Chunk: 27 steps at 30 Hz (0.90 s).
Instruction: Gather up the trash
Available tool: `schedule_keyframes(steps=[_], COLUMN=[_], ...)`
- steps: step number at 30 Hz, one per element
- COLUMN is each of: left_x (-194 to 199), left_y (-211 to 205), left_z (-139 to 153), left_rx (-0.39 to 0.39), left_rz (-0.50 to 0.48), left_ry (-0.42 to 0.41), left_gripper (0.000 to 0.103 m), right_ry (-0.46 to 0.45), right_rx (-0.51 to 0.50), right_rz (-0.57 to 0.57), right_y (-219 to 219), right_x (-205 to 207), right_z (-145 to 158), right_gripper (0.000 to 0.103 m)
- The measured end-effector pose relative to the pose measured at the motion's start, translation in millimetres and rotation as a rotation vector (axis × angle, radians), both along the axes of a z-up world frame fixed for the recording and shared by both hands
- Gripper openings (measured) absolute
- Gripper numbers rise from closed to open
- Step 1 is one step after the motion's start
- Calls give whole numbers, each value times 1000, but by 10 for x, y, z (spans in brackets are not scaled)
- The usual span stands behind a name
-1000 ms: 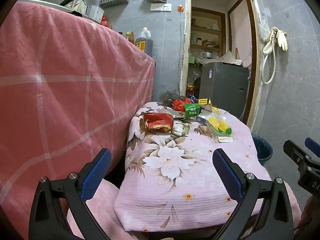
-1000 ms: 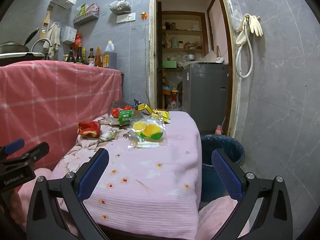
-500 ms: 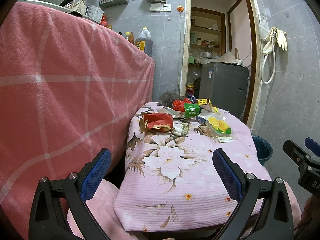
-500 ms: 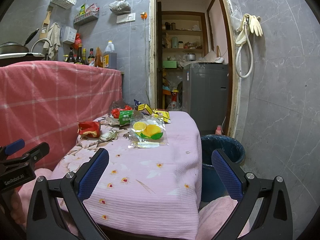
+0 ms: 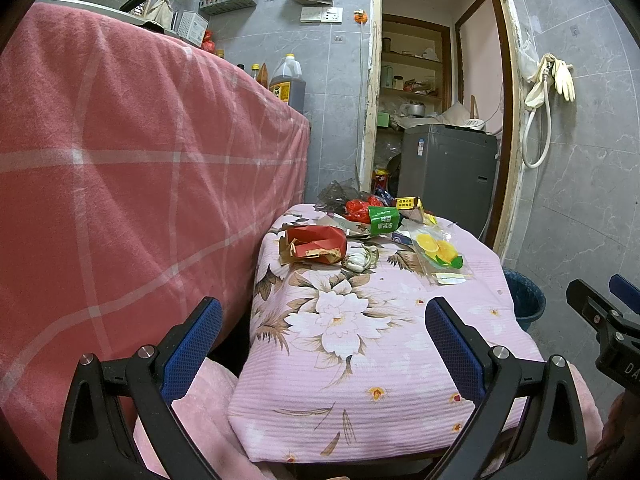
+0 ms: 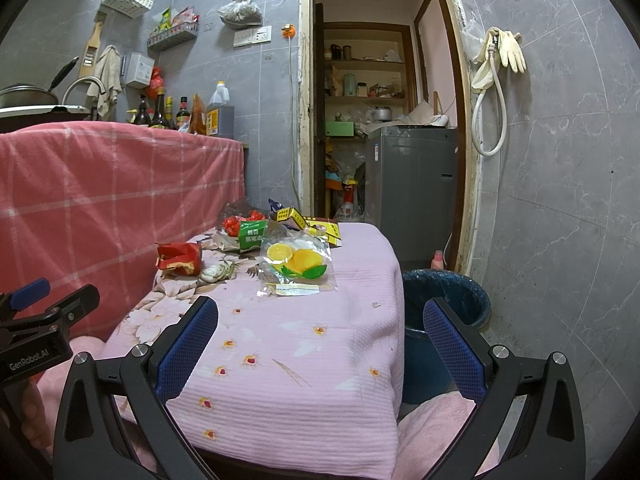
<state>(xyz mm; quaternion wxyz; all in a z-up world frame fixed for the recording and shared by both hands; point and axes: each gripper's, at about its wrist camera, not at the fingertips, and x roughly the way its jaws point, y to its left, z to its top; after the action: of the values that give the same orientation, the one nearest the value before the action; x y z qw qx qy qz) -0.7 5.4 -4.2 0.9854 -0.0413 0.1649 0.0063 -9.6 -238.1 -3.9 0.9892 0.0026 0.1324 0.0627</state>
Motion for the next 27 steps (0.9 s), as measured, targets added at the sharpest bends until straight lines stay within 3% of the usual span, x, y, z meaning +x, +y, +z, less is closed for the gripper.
schedule_keyframes(steps=[27], left_x=[4], left_y=[-27], left_z=[21], left_rx=[0], left_rz=[0], left_ry=[1], left_gripper=[99], right_ry=[1], right_rx=[2], right_rz=[0], right_y=[4], right_x=[0], right_z=[-9], right_gripper=[103])
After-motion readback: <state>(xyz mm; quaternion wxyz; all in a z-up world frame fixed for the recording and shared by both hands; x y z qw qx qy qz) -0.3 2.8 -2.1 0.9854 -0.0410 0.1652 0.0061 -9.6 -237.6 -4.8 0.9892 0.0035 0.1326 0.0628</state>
